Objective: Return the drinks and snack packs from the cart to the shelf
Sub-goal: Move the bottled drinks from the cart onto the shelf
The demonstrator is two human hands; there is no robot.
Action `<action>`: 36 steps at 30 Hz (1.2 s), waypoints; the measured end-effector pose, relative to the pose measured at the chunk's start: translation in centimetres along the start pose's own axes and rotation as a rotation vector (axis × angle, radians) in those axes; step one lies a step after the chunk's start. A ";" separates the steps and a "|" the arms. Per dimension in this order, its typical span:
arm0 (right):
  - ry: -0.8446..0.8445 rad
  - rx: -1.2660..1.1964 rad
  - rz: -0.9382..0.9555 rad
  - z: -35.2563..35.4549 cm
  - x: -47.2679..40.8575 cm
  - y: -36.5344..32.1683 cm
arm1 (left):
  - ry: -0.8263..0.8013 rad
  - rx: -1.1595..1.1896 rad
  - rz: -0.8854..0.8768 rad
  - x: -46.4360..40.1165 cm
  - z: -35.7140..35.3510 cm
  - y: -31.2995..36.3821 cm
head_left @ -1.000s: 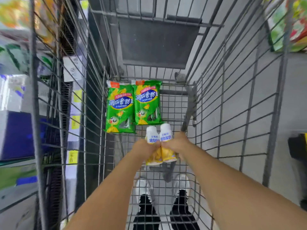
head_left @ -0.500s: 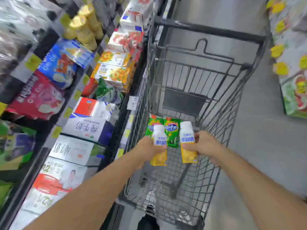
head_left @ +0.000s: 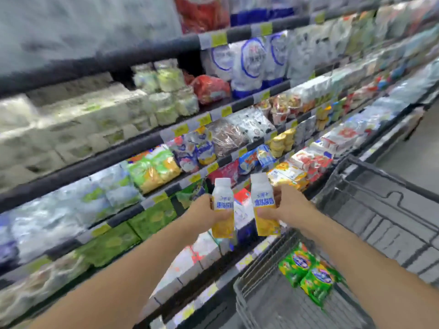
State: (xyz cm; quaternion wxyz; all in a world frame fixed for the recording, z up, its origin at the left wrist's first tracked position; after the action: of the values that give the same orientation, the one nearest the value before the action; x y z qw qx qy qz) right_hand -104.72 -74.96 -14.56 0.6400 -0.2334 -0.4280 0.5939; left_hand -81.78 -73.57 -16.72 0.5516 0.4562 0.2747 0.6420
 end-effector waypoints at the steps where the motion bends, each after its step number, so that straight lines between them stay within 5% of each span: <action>1: -0.017 0.007 0.044 -1.1 0.7 -2.5 | 0.059 0.020 0.002 1.7 2.6 0.0; 11: -0.307 0.020 0.469 -19.2 10.0 -22.1 | 0.573 0.122 0.068 21.3 22.8 -7.0; 25: -0.673 0.104 0.652 -52.9 32.1 -37.3 | 0.866 0.133 0.149 52.2 42.9 -24.6; 36: -0.621 0.103 0.776 -68.4 41.5 -46.6 | 1.079 0.182 0.187 65.0 55.4 -33.6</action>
State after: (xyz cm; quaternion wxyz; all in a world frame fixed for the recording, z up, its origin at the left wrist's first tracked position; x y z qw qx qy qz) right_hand -25.15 -29.48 -1.59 0.2247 -0.1556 -0.4499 0.8502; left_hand -15.52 -11.53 -3.17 0.2315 0.1312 0.5310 0.8045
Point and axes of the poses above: each hand's wrist, its own x-axis away from the middle knuckle, its own z-axis out of the back of the hand, y = z × x, the point moved 6 cm from there along -x, towards the middle knuckle, and after that the axes turned 5 degrees about -z, right-handed, at the moved point
